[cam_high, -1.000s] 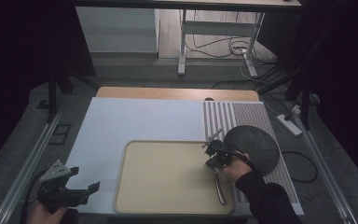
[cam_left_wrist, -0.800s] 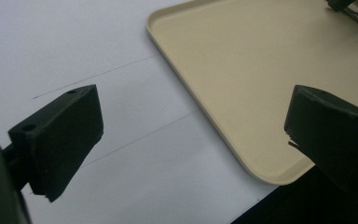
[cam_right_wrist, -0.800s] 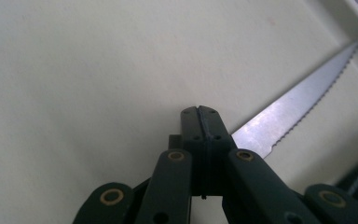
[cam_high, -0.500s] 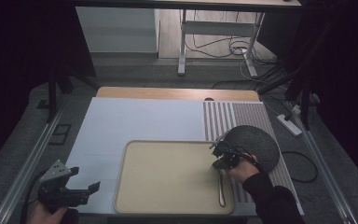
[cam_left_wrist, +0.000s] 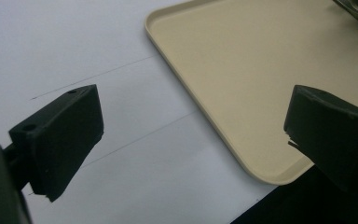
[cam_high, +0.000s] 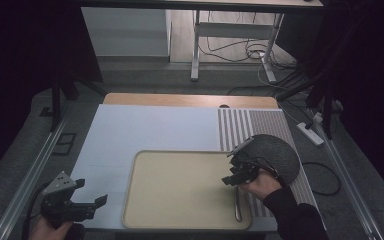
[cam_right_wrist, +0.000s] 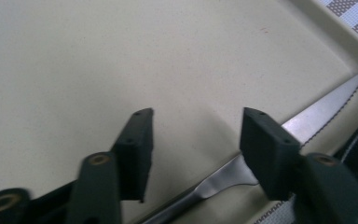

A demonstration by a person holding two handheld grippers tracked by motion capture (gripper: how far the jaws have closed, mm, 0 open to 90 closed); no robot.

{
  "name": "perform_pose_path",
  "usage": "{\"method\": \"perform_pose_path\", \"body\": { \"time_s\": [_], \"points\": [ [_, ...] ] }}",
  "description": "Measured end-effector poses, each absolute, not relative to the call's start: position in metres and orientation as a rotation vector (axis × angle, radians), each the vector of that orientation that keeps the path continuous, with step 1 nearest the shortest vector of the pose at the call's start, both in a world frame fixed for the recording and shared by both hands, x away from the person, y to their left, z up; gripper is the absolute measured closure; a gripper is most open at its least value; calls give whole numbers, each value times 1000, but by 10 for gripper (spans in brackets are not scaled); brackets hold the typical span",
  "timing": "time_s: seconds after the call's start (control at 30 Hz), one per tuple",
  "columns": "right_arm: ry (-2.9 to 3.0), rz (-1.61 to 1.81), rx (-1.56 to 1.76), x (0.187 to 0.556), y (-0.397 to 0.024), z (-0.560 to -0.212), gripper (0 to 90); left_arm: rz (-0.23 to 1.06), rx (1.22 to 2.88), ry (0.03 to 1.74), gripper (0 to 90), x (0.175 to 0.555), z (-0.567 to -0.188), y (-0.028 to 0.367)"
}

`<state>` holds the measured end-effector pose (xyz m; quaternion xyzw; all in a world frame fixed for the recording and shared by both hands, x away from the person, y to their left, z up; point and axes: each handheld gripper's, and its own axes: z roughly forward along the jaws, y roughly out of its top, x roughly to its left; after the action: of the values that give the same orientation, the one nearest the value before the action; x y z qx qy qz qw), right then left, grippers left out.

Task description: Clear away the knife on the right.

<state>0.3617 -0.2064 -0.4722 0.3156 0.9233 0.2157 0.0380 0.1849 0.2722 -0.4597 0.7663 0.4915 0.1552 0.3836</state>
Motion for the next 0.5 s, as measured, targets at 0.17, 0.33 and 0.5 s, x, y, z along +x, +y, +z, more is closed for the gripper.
{"method": "perform_pose_path", "body": {
  "time_s": [0.17, 0.33, 0.5],
  "points": [
    [2763, 690, 951, 353, -213, -464, 210, 395, 1952, 1254, 43, 185, -460, 272],
    [2715, 769, 978, 347, -222, -458, 150, 394, 1954, 1253, 43, 185, -460, 272],
    [2678, 798, 982, 335, -237, -455, 110, 392, 1956, 1251, 43, 185, -460, 272]
  ]
}}
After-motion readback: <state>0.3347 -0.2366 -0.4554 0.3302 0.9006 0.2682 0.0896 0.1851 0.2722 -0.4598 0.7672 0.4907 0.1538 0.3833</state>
